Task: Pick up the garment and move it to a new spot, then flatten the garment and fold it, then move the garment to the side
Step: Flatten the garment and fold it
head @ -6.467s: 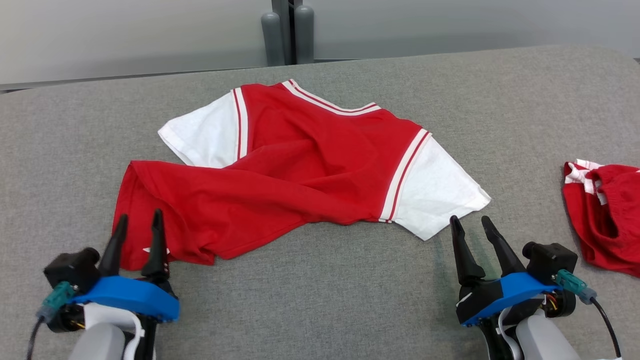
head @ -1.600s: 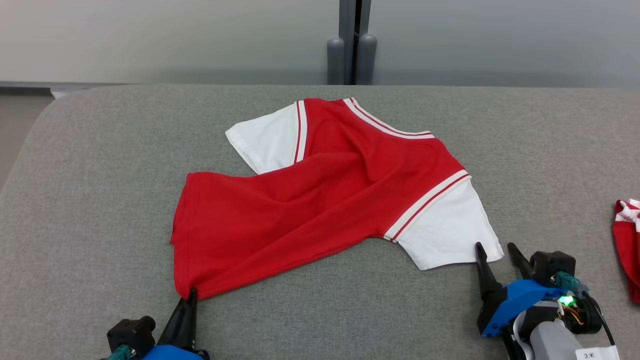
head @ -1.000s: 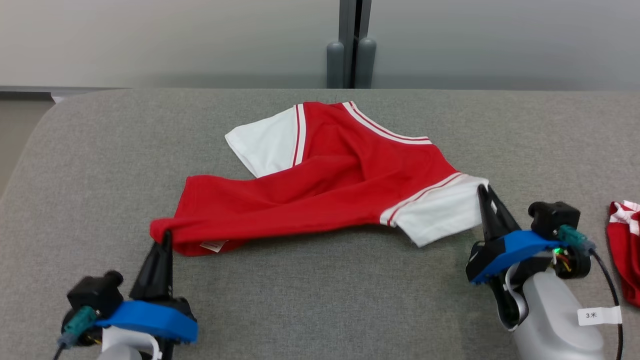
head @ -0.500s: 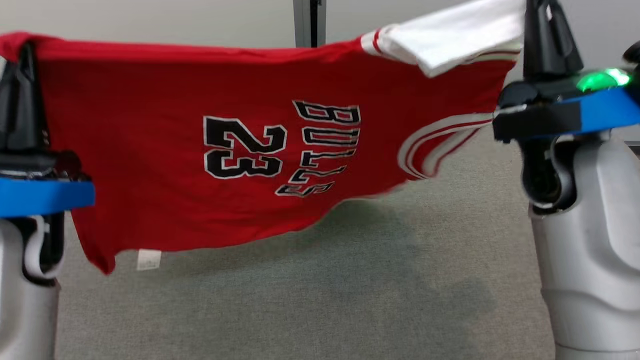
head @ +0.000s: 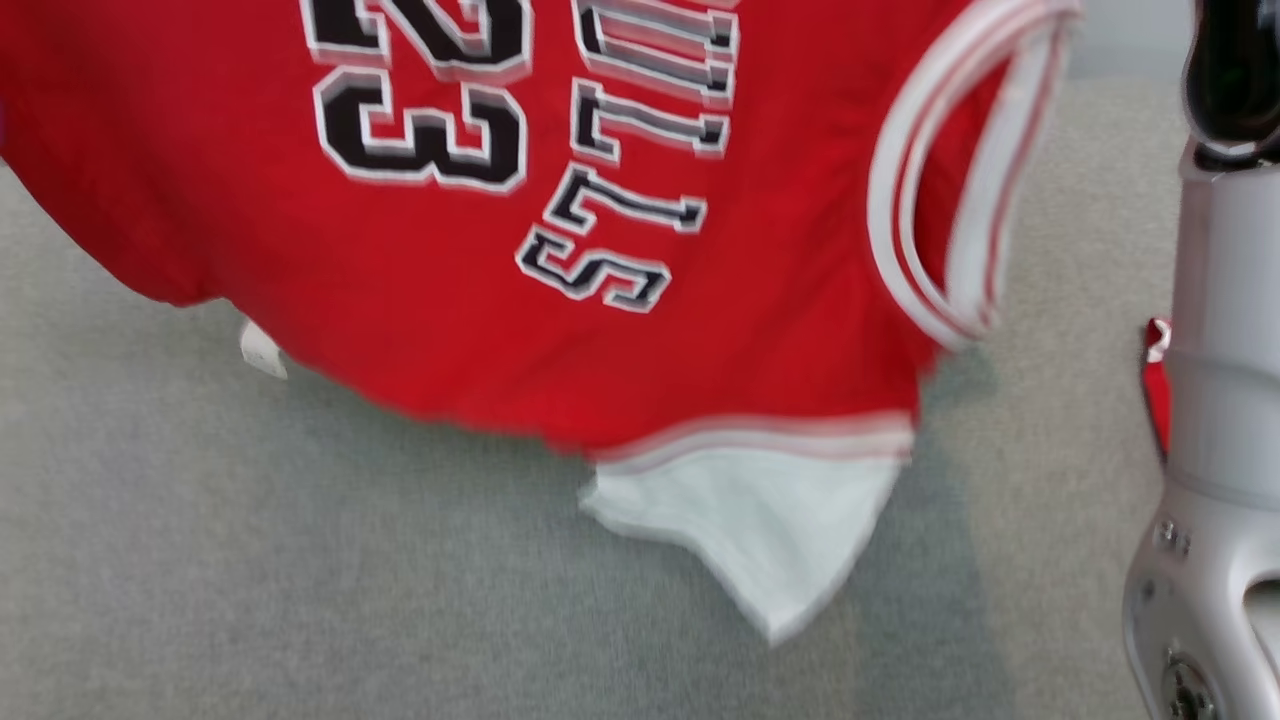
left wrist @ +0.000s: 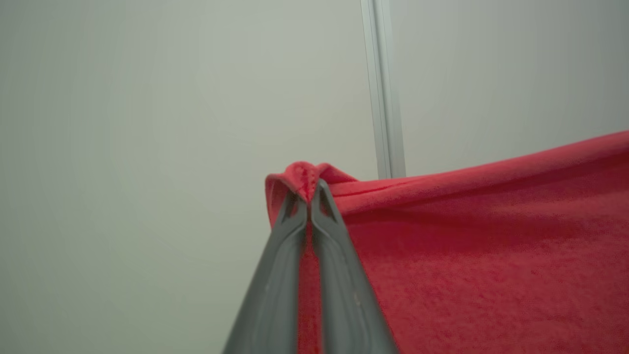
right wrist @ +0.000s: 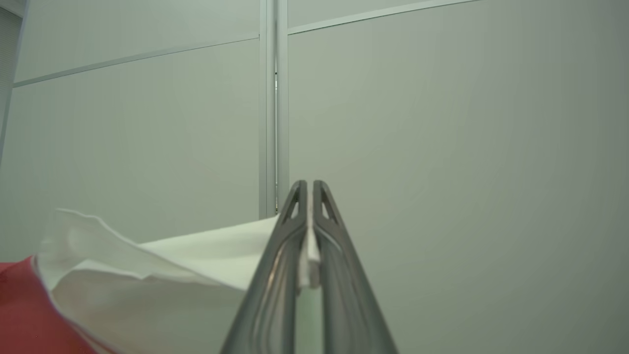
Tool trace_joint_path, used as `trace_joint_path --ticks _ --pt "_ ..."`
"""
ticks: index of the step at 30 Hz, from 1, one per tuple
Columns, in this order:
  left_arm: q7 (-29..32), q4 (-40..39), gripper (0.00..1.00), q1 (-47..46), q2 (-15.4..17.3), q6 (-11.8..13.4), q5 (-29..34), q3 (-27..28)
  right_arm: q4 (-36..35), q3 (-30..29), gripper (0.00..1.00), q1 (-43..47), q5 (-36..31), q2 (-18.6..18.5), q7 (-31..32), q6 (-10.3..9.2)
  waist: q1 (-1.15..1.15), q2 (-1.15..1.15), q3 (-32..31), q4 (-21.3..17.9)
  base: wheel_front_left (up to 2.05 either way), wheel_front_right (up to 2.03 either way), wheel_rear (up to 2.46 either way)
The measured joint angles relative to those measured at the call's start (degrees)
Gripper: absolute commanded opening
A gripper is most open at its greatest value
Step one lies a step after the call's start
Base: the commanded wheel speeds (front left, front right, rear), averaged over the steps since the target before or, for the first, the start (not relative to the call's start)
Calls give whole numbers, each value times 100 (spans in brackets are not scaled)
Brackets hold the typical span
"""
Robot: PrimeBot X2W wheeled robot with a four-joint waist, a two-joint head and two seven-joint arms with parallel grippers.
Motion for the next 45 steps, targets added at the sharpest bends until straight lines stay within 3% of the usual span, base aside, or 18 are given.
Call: trace_joint_path --ticks 8,13,16,21,29,34,45 --pt "-405 1038 0 -1398 191 -8 -2 -158 844 -588 0 -1387 -603 26 -681 8 1 2 880 -21 0 0 0" --pt "-424 1265 0 -1502 182 -16 -154 -344 1228 -928 0 -1378 -545 37 -899 14 0 2 1136 8 0 0 0" --pt "-430 1326 0 -868 77 -43 -245 -250 1380 -957 0 -665 -436 55 -966 16 0 2 1079 19 0 0 0" --pt "-428 1518 0 861 -407 -44 -345 -151 1321 -732 0 1144 101 63 -990 22 -3 1 864 22 0 0 0" --pt "-426 1936 0 2989 -1216 -7 -408 -59 920 249 0 3911 1002 7 -1001 3 -3 0 545 -89 0 0 0" --pt "-428 2062 0 3550 -1555 -7 -392 252 805 438 0 4886 1325 10 -1005 3 -4 -1 232 -109 0 0 0" --pt "-430 2141 0 4777 -2179 -5 133 802 1093 617 0 6105 1303 12 -1006 3 -3 -2 -753 -106 0 0 0"
